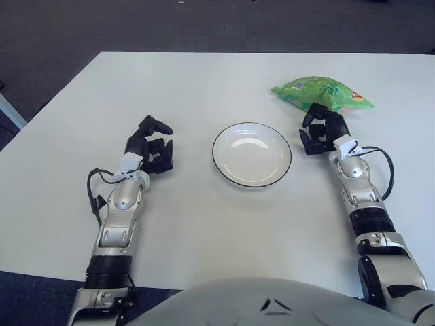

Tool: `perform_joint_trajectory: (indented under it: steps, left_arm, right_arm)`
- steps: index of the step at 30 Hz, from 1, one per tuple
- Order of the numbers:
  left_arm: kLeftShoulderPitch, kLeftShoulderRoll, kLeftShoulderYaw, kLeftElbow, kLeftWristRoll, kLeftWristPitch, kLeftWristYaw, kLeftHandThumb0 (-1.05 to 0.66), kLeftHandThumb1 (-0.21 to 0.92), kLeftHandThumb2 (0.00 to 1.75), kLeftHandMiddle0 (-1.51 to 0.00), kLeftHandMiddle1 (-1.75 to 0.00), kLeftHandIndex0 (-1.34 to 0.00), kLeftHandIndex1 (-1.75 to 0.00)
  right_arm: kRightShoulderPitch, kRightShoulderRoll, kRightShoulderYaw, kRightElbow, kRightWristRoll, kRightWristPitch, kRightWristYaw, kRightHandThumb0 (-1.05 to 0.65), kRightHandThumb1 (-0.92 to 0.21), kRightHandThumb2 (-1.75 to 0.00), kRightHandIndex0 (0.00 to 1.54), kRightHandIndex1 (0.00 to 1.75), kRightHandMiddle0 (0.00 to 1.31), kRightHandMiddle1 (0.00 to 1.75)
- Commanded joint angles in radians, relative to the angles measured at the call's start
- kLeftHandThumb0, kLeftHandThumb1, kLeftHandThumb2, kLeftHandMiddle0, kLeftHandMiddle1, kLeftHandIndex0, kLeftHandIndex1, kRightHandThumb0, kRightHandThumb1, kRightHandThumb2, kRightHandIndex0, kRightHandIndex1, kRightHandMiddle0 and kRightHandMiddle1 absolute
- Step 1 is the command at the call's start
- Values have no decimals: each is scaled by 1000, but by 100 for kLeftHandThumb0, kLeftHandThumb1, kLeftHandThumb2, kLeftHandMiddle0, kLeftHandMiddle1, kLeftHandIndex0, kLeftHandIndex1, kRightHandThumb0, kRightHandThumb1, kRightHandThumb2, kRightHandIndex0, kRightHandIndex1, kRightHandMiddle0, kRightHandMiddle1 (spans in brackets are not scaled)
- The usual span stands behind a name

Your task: Put the snack into the plate.

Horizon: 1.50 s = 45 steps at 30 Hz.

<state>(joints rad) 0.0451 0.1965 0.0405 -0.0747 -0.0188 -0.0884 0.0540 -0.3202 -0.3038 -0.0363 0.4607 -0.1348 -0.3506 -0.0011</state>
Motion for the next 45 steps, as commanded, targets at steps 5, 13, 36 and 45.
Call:
perform_joint_trajectory:
  steps: [5,13,36,45]
  left_arm:
    - [156,-85,-31,121,0,4,7,-42,53,105,-112,-175,-45,-175]
    - [145,-89,-40,133,16,4,17,-42,53,105,-112,-175,-45,-175]
    - [122,-112,-65,136,46,28,66,-42,51,107,-111,-175,-46,-175]
    - [114,-102,-74,141,55,35,79,-42,50,108,-112,-175,-47,-175]
  right_arm:
    - [114,29,13,68,2,41,9,-49,-30,-134,135,175,63,175]
    - [102,23,12,91,1,25,9,-49,-29,-134,135,175,63,175]
    - [90,74,-83,-32,289,331,186,-50,-27,-138,133,175,66,175]
    - [123,79,-97,-209,362,476,202,-50,-26,-139,132,175,66,175]
